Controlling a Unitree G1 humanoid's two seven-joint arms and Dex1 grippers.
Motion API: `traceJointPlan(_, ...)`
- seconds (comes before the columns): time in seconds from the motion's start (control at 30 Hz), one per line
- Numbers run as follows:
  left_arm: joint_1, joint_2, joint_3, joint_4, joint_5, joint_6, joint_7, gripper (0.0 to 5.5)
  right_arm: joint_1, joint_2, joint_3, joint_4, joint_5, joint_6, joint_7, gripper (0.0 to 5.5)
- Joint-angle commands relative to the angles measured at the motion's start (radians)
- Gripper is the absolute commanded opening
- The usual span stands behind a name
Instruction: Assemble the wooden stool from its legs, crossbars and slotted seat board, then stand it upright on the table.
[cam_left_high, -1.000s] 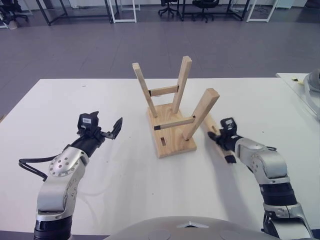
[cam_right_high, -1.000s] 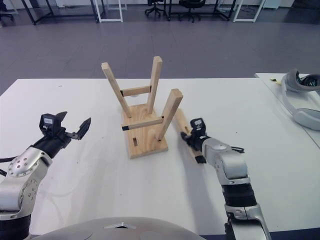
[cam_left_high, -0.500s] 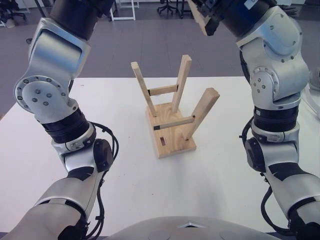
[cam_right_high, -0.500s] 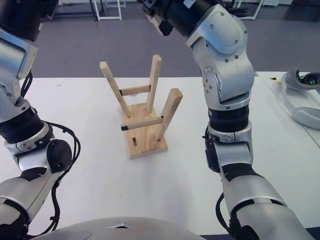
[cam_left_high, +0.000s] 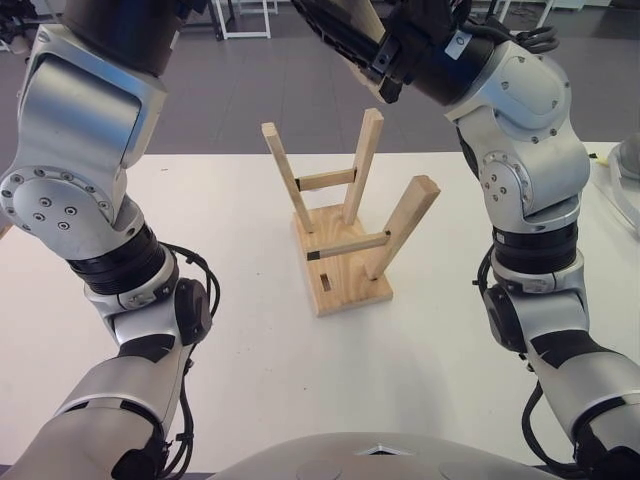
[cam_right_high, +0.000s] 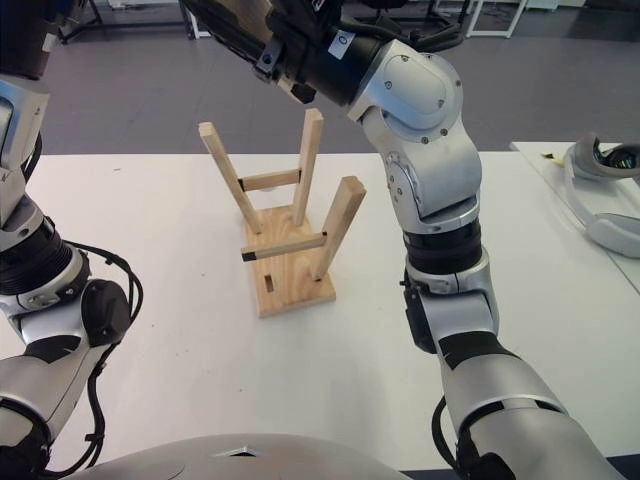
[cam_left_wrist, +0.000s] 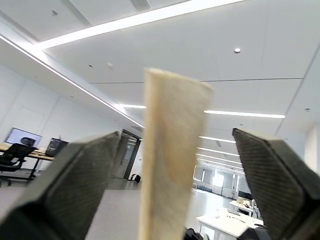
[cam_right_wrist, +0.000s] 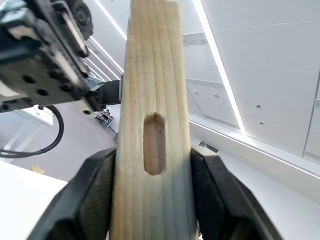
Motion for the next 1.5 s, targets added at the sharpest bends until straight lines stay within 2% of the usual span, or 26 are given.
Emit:
traceJointPlan(0.03,0.006,0.021,-0.025,-0.001,0.031,-0.016,-0.007,3.46,0.017,-0.017,0.000,-0.025,-0.016,-0.014,0.019,2.10)
traceJointPlan(0.5,0.075,0.059,-0.024,-0.050,0.051,-0.055,0.004,1.09,0.020,-0.011,0.004,-0.007,-0.040,-0.052,0.031,2.09)
traceJointPlan(0.57,0.079,0.062,-0.024,-0.047,0.051,-0.060,0.005,1.06,0.031,-0.017,0.009,-0.014,-0.051,-0.052,0.033,2.08)
traceJointPlan(0.6,0.085,0.062,-0.024,-0.042,0.053,-0.062,0.005,1.06,0.038,-0.022,0.012,-0.023,-0.057,-0.048,0.033,2.47)
traceJointPlan(0.73,0.131,0.075,0.023,-0.055,0.040,-0.090,0.031,1.03,0.073,-0.057,0.037,-0.042,-0.098,-0.048,0.048,3.26)
traceJointPlan(0.83,0.224,0.119,0.105,-0.091,0.040,-0.104,0.072,1.03,0.125,-0.119,0.017,-0.036,-0.145,-0.073,0.059,3.83)
traceJointPlan(0.9,0.325,0.161,0.187,-0.143,-0.013,-0.108,0.113,1.03,0.125,-0.173,-0.061,-0.016,-0.147,-0.052,0.035,4.24)
traceJointPlan(0.97,0.487,0.198,0.274,-0.228,-0.073,-0.101,0.150,1.03,0.127,-0.265,-0.138,0.078,-0.199,-0.058,0.002,4.32)
traceJointPlan(1.03,0.649,0.188,0.312,-0.299,-0.106,-0.109,0.176,1.03,0.164,-0.344,-0.151,0.166,-0.281,-0.077,-0.019,4.32)
traceJointPlan(1.13,0.867,0.058,0.239,-0.365,-0.050,-0.148,0.193,1.03,0.332,-0.416,-0.088,0.269,-0.418,-0.074,-0.044,4.32)
traceJointPlan(1.17,0.924,-0.003,0.184,-0.353,0.013,-0.165,0.187,1.03,0.417,-0.415,-0.028,0.308,-0.468,-0.099,-0.042,4.32)
traceJointPlan(1.27,1.048,-0.132,0.077,-0.291,0.177,-0.216,0.162,1.03,0.567,-0.333,0.196,0.482,-0.637,-0.243,-0.096,4.32)
traceJointPlan(1.33,1.101,-0.174,0.036,-0.263,0.249,-0.237,0.138,1.03,0.610,-0.252,0.279,0.571,-0.677,-0.299,-0.118,4.32)
traceJointPlan(1.5,1.122,-0.255,-0.013,-0.242,0.269,-0.280,0.122,1.03,0.651,-0.236,0.362,0.550,-0.690,-0.389,-0.023,4.32)
